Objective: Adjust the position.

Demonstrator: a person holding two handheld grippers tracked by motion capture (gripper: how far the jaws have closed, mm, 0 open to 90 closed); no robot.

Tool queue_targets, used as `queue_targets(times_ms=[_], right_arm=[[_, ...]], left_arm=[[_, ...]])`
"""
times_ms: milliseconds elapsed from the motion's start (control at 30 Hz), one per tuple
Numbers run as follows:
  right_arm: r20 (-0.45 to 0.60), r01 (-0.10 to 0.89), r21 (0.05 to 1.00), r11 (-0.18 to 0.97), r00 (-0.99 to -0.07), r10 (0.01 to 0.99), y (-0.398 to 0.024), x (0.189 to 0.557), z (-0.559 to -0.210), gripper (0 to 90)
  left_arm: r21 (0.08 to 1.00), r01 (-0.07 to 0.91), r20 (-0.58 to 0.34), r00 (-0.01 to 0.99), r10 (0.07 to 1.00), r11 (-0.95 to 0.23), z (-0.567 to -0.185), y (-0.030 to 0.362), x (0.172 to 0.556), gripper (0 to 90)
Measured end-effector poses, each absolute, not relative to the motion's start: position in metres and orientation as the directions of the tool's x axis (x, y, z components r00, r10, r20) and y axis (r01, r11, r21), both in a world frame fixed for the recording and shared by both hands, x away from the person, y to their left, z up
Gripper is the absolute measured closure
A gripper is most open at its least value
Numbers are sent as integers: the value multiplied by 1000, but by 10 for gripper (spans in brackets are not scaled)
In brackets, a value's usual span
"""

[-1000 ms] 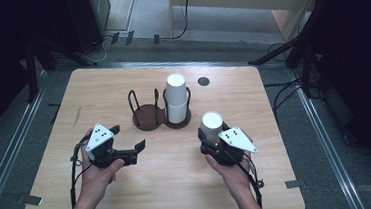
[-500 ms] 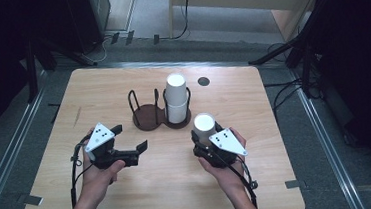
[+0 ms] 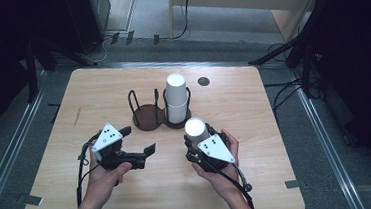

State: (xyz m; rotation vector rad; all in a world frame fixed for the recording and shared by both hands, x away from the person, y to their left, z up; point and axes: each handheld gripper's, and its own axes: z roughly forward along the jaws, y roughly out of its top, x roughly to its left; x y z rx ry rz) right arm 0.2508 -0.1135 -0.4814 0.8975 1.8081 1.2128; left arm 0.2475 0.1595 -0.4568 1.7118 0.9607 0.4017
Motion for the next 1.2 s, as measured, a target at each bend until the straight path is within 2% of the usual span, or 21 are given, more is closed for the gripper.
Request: queue_targets(times_ms=[333,667,1200], right_arm=[[-347,62,906,418,-454,821,-101,245,-489,290],[-469,-16,856,516,-443,764,-91,239,-497,291],[-576,-113,794,598,-456,679,-77,230,-506,291]], left_arm=[[905,401,-180,665,725,-143,-458,147,247,0],[894,422,-209,691,691,-151,-458,140,248,0],[879,445,-231,714,661,-173,-458,128,245,67]])
